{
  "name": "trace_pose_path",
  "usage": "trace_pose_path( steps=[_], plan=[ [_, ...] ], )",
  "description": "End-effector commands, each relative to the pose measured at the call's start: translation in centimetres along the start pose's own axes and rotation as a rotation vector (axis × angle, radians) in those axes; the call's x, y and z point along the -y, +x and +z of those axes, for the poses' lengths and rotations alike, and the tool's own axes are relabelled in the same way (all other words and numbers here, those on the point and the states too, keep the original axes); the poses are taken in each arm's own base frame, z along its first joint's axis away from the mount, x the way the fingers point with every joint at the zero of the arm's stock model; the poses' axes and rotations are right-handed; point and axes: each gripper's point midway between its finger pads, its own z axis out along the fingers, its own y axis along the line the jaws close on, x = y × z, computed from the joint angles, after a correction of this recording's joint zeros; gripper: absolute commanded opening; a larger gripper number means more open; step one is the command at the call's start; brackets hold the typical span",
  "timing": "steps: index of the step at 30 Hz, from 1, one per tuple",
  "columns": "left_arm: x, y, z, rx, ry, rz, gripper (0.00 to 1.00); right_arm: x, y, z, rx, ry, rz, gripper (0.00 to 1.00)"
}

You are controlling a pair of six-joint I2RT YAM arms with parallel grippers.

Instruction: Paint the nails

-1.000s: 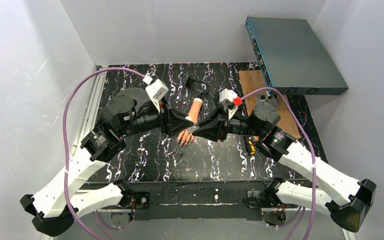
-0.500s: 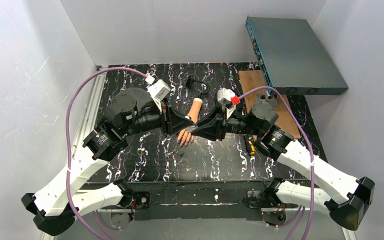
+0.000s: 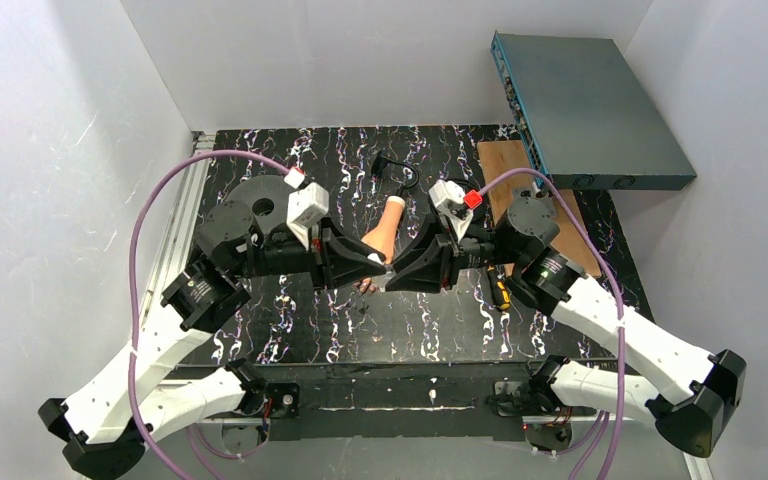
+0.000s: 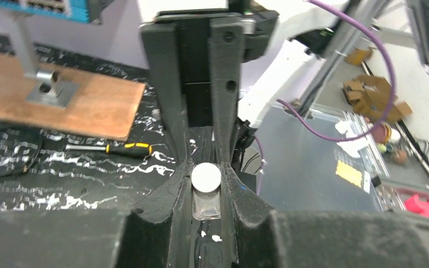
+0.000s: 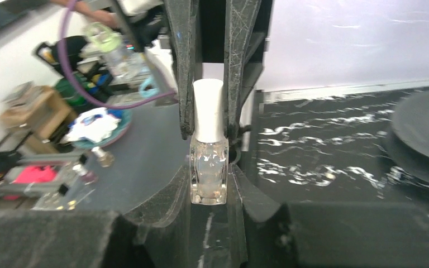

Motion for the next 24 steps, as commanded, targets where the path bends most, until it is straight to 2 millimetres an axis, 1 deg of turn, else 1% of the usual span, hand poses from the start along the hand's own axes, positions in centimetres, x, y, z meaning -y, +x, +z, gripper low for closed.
trace_pose_path(
  steps=[1, 3, 6, 7, 8, 9, 10, 12, 13, 15, 18, 20, 22, 24],
  plan=[
    [4.7, 0.7, -0.3, -0.042, 0.307, 0.103, 0.00, -3.5, -4.0, 0.6, 0.067, -0.196, -0.049, 0.01],
    [4.9, 0.9, -0.2, -0.061, 0.331, 0.094, 0.00, -3.9, -4.3, 0.5, 0.081, -0.212, -0.064, 0.01],
    [5.0, 0.9, -0.3, -0.065, 0.336, 0.082, 0.00, -4.1, -4.5, 0.3, 0.088, -0.208, -0.076, 0.01],
    [5.0, 0.9, -0.3, -0.066, 0.331, 0.077, 0.04, -4.1, -4.4, 0.3, 0.087, -0.206, -0.078, 0.01],
    [5.0, 0.8, -0.3, -0.064, 0.322, 0.077, 0.10, -4.0, -4.3, 0.3, 0.085, -0.199, -0.080, 0.01],
    [5.0, 0.6, -0.5, -0.058, 0.311, 0.080, 0.26, -3.8, -4.3, 0.3, 0.085, -0.190, -0.081, 0.01],
    [4.9, 0.5, -0.5, -0.055, 0.297, 0.079, 0.39, -3.7, -4.1, 0.2, 0.082, -0.177, -0.080, 0.01],
    [4.8, 0.3, -0.9, -0.051, 0.267, 0.082, 0.58, -3.2, -3.7, 0.1, 0.076, -0.146, -0.085, 0.01],
    [4.7, 0.2, -1.0, -0.051, 0.244, 0.081, 0.66, -2.9, -3.4, 0.0, 0.068, -0.128, -0.085, 0.01],
    [4.3, 0.0, -1.3, -0.047, 0.200, 0.095, 0.69, -2.2, -2.7, -0.1, 0.047, -0.085, -0.078, 0.01],
    [3.5, -0.3, -1.6, -0.028, 0.130, 0.094, 0.83, -1.3, -2.1, -0.3, 0.040, -0.028, -0.078, 0.01],
    [2.7, -0.7, -1.6, -0.020, 0.069, 0.085, 0.89, -0.6, -1.9, -0.4, 0.043, 0.018, -0.077, 0.01],
    [1.1, -1.2, -1.6, -0.008, -0.034, 0.064, 0.91, 0.7, -1.7, -0.7, 0.051, 0.094, -0.080, 0.01],
    [-1.1, -1.7, -1.8, 0.002, -0.174, 0.028, 0.87, 1.9, -2.0, -1.0, 0.076, 0.174, -0.092, 0.01]
  ],
)
